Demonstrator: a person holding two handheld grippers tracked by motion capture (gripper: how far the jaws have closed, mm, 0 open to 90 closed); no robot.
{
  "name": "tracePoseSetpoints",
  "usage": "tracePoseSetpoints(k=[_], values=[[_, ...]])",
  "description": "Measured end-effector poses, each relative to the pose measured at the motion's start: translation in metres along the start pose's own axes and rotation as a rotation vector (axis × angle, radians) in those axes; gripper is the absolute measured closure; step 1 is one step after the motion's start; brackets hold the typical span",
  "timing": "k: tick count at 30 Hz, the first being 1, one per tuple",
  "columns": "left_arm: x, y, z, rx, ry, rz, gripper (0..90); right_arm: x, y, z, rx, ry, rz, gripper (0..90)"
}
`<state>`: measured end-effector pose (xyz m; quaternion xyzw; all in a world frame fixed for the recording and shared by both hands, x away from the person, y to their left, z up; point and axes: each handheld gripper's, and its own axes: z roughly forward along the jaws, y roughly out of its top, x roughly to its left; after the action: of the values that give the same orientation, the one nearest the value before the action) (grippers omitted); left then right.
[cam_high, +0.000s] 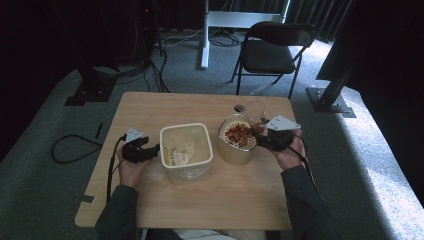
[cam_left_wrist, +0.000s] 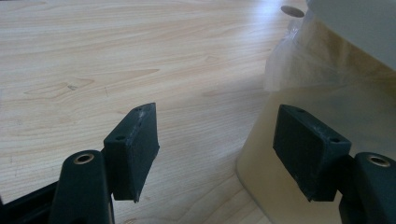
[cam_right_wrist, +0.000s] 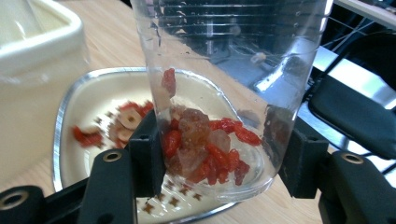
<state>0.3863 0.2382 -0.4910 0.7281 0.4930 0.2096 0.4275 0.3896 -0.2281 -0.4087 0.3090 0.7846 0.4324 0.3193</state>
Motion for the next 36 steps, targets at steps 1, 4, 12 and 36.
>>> tracePoseSetpoints(k=[1, 4, 12, 36], values=[[0.0, -0.001, 0.0, -0.002, 0.001, -0.003, 31.6, -0.001, 0.0, -0.002, -0.012, 0.016, 0.022, 42.1], [-0.001, -0.003, 0.001, -0.005, 0.006, -0.006, 31.6, -0.001, 0.001, -0.004, -0.028, 0.034, 0.048, 42.1], [-0.001, -0.007, 0.006, 0.006, 0.025, -0.002, 31.6, -0.001, 0.005, -0.008, -0.073, 0.074, 0.091, 41.9], [0.002, -0.018, 0.015, 0.025, 0.057, -0.005, 31.7, 0.025, 0.024, -0.012, -0.151, 0.223, 0.124, 41.8]])
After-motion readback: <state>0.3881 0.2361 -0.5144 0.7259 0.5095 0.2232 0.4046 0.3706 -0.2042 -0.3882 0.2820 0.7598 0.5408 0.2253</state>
